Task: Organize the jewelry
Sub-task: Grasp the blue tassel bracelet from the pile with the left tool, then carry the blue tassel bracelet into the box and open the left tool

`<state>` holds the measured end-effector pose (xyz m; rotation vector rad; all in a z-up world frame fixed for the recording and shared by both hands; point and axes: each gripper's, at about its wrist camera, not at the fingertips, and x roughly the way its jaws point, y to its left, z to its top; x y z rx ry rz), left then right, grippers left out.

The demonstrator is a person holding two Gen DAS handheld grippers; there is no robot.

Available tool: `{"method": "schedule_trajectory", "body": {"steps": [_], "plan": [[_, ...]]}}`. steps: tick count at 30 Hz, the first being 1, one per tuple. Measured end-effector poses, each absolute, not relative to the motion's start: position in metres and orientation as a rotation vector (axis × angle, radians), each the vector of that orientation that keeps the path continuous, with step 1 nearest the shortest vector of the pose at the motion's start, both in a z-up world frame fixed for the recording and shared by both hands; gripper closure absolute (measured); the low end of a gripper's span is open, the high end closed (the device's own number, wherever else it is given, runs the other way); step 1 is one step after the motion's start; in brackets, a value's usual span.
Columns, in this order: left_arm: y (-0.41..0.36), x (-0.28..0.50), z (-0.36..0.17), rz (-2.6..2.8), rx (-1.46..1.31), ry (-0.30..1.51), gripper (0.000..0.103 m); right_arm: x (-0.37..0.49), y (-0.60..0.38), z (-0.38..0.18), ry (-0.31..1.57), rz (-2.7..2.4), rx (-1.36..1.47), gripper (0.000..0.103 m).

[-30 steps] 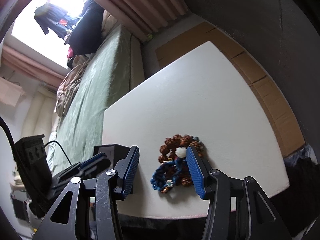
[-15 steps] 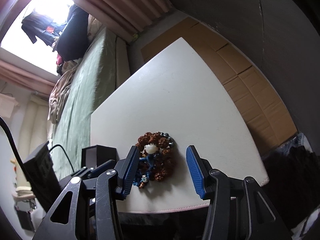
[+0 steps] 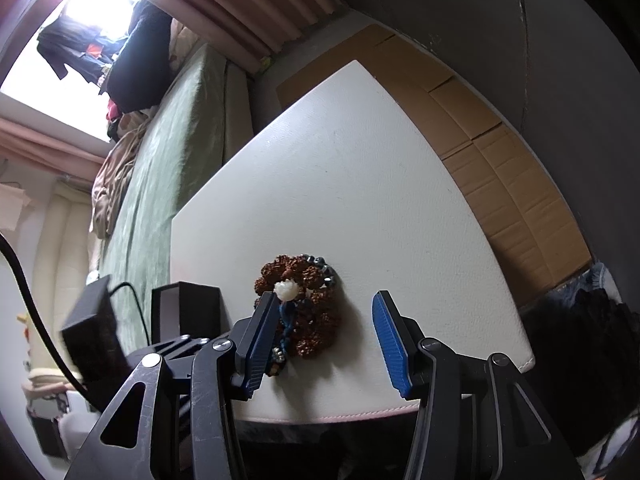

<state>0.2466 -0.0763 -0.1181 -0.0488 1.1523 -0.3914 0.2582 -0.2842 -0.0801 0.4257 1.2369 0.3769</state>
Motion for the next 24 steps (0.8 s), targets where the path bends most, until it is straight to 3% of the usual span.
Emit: {"method": "schedule_trajectory", "body": {"steps": [24], "plan": [[0.024,0.225,-0.053,-0.231,-0.231,0.959,0.099,0.272,-0.214,-0.114,1.294,0.384,0.141,0.055]]}}
